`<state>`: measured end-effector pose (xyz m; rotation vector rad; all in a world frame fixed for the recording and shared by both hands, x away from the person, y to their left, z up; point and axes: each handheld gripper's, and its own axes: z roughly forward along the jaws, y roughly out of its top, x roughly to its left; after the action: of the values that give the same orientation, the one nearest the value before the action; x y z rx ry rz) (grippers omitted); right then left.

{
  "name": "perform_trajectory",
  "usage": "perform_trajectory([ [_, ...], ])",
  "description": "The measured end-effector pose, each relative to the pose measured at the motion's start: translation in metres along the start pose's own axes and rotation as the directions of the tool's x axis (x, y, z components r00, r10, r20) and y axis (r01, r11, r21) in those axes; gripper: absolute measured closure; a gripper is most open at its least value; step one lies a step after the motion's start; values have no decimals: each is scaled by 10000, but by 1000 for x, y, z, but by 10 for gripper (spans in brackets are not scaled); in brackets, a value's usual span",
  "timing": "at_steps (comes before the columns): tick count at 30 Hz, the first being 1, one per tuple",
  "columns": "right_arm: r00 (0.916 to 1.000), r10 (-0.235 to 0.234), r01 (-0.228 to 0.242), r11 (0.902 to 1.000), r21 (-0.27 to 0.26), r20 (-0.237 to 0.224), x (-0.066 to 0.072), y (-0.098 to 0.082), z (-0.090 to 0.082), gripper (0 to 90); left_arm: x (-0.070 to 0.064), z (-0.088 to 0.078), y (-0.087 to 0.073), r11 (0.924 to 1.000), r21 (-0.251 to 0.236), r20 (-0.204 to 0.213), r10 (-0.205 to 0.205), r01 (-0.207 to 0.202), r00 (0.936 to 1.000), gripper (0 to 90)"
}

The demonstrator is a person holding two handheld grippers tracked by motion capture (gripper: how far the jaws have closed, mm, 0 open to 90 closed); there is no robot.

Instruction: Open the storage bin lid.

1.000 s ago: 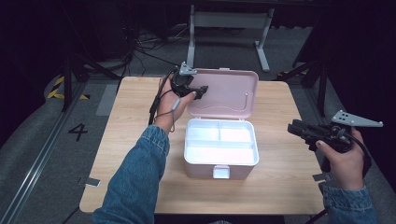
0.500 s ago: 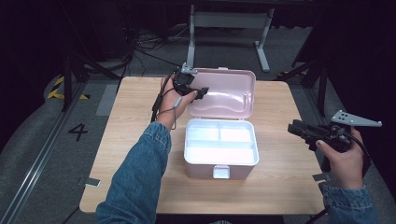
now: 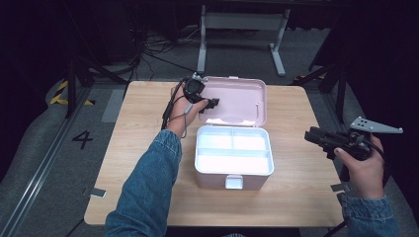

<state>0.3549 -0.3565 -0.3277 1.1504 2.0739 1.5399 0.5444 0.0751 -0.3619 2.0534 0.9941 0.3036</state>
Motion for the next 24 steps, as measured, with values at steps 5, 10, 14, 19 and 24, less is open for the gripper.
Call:
perform_trajectory([
  [5, 10000, 33, -33, 10000, -52, 11, 0, 0, -1, 632, 5, 4, -7, 9989, 456, 106, -142, 137, 9998, 297],
  [10, 10000, 48, -48, 10000, -62, 2, -1, 0, -1, 628, 7, 7, -12, 9970, 714, 158, -325, 313, 9993, 294],
  [14, 10000, 71, -71, 10000, -28, 9, -1, -1, 0, 625, 9, 9, -15, 9957, 826, 219, -430, 411, 9988, 292],
  [19, 9999, 159, -159, 9999, 30, -62, -2, -1, 1, 612, 9, 9, -19, 9924, 1224, -172, -54, 75, 9998, 296],
  [24, 9996, 272, -271, 9996, 107, -85, -1, -3, 2, 605, 9, -2, -20, 9968, 782, -12, -151, 152, 9999, 291],
])
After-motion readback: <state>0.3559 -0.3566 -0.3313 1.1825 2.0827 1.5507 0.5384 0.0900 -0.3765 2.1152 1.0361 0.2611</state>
